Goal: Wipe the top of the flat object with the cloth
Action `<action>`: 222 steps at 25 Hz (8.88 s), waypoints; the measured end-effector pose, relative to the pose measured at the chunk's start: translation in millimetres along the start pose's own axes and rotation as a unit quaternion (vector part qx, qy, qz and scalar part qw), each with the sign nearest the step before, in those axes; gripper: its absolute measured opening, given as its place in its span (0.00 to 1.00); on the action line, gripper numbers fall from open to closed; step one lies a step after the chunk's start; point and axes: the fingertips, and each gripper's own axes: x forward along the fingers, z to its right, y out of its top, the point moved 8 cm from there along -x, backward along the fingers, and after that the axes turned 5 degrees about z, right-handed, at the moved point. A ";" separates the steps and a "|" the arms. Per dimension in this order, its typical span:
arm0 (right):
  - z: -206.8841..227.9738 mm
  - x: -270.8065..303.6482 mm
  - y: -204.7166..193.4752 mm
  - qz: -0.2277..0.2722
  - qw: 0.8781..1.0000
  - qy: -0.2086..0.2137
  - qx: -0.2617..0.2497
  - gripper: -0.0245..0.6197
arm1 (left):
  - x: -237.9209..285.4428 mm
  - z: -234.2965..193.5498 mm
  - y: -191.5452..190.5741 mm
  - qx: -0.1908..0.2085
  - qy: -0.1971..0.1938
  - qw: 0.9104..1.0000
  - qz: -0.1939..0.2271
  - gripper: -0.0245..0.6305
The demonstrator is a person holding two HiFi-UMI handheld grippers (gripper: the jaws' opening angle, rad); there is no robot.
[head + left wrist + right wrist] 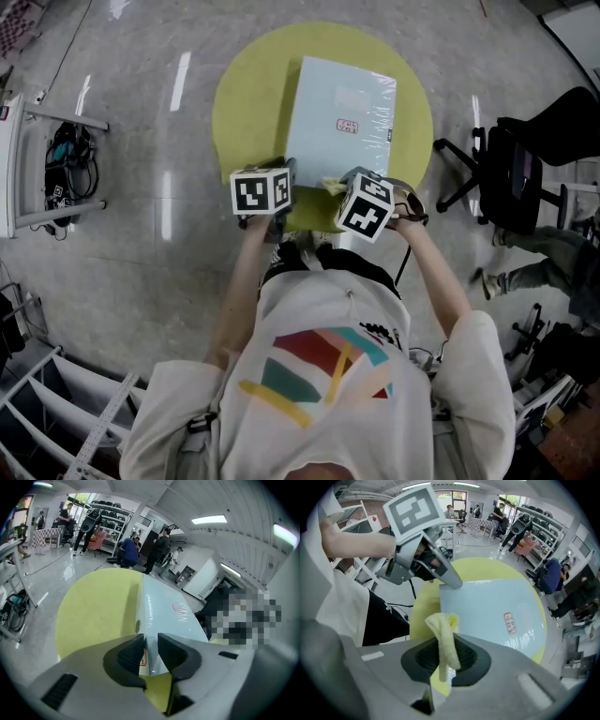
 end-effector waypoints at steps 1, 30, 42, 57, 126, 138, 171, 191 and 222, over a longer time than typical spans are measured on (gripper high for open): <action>6.2 -6.3 2.2 0.006 1.000 -0.010 0.002 0.08 | -1.3 0.1 0.8 0.003 0.003 1.000 0.000 0.18; 270.7 28.3 113.3 -0.014 0.983 -0.170 -0.064 0.08 | -69.6 -31.6 -3.0 -0.058 0.085 0.992 0.070 0.06; 240.8 42.1 114.2 -0.020 0.988 -0.136 -0.072 0.08 | -66.4 -29.6 9.8 -0.052 0.068 0.993 0.083 0.06; 135.7 40.3 96.1 -0.015 0.992 -0.077 -0.102 0.08 | -74.7 -17.6 15.8 -0.039 0.059 0.992 0.104 0.06; 265.8 -5.6 -153.3 0.421 0.811 -0.216 0.345 0.08 | -31.4 28.0 37.7 0.020 0.075 0.996 0.046 0.06; 269.0 14.9 -157.3 0.450 0.778 -0.136 0.416 0.08 | -23.1 31.6 36.4 0.015 0.083 0.996 0.036 0.06; -3.9 17.5 -197.2 0.434 0.786 -0.038 0.438 0.08 | -53.7 45.0 43.3 0.083 0.023 0.994 0.069 0.06; -53.2 8.2 -40.7 0.480 0.831 -0.027 0.280 0.08 | -81.1 -8.3 26.4 0.036 0.045 0.995 0.082 0.06; -56.8 69.9 -5.9 0.380 0.876 -0.188 0.228 0.08 | -75.8 -11.4 17.6 0.045 0.038 0.996 0.061 0.06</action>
